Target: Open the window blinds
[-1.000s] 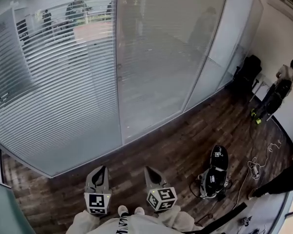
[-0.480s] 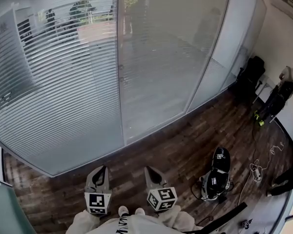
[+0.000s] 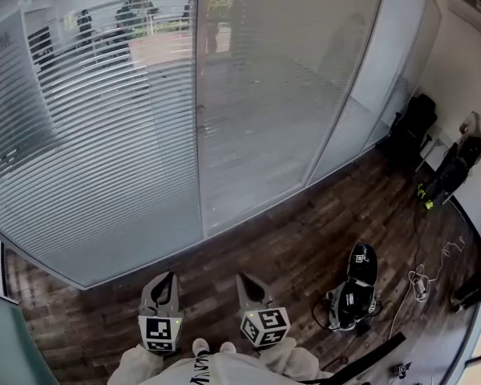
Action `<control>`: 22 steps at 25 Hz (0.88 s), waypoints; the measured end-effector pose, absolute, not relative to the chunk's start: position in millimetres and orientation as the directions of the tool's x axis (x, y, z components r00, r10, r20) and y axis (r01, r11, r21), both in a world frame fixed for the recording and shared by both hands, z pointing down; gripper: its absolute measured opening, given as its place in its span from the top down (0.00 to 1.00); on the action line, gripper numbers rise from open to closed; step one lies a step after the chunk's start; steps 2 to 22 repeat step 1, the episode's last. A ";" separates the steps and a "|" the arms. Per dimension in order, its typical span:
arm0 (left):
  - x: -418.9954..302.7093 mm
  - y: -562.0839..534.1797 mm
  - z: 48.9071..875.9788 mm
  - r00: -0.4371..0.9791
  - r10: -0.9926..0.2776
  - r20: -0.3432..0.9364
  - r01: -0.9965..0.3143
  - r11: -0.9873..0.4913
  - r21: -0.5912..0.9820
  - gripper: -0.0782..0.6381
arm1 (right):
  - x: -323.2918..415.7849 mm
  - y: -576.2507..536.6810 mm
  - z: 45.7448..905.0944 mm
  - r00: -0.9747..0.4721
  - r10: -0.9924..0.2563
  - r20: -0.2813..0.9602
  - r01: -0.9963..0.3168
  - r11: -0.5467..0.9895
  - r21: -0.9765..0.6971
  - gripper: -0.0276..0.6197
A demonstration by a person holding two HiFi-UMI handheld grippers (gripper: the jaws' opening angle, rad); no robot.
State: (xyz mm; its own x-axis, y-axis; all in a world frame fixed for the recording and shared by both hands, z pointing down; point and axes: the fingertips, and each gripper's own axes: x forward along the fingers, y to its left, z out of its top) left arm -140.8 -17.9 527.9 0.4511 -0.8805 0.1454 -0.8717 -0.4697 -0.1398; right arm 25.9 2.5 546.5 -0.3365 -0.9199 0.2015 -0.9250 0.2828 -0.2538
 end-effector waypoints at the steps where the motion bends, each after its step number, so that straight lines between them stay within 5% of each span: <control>1: -141.3 -18.9 527.8 0.450 -0.881 0.146 -0.872 -0.469 -0.141 0.89 | 25.9 1.8 546.4 -0.336 -0.920 0.202 -0.925 0.282 -0.254 0.96; 22: -141.3 -18.9 527.8 0.450 -0.881 0.146 -0.872 -0.469 -0.141 0.89 | 25.9 1.8 546.4 -0.336 -0.920 0.202 -0.925 0.282 -0.254 0.96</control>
